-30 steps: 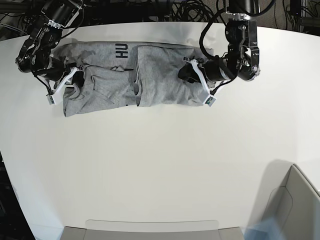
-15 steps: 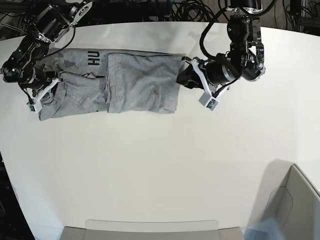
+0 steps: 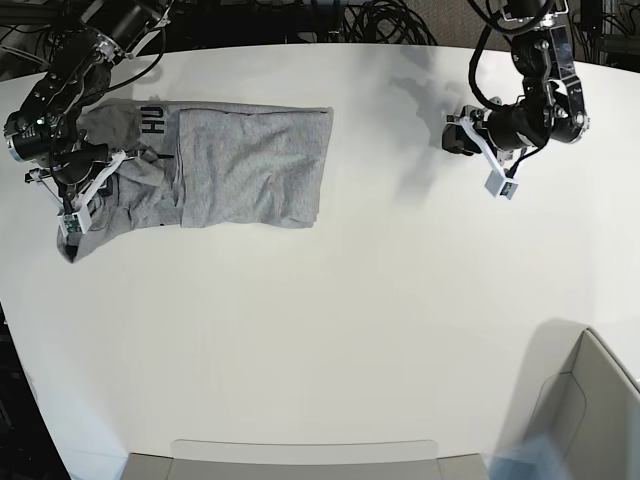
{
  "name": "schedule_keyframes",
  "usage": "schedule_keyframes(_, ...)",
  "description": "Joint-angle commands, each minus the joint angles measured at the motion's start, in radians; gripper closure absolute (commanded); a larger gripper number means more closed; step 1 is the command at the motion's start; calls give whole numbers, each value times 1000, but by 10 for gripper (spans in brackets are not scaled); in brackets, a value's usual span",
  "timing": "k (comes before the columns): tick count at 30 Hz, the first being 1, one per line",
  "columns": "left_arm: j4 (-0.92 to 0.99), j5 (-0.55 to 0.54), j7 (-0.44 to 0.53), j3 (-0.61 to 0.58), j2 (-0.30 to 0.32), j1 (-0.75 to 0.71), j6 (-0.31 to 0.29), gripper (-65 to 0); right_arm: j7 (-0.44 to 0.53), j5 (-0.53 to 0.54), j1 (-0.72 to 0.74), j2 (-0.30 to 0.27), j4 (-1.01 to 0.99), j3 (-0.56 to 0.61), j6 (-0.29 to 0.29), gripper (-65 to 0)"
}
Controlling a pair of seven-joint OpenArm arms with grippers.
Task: Fold the T-shirt properly
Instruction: 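Lift the strip end with the right gripper and fold it over the shirt, then press the folded bundle flat with the right gripper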
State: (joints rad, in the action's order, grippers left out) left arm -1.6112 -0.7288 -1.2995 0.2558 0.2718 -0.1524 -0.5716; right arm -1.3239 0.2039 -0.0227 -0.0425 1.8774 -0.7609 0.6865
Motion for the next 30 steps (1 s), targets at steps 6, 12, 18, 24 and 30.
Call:
schedule_keyframes(6,4,-10,13,4,50,7,2,-148,17,-50,-23,83,181,88,12,0)
schedule_keyframes(12,4,-10,11,4,70,7,2,-148,17,-56,-58,94,187,205,12,0)
schedule_keyframes(18,4,-12,13,-3,97,-5,-1,-148,93,-56,-119,115,189,329,12,0)
schedule_keyframes(24,4,-12,13,-5,94,0,-1,-148,258,-56,-201,149,189,458,12,0)
schedule_keyframes(30,4,-12,14,-5,93,0,-1,-148,274,-57,-194,163,186,512,12,0)
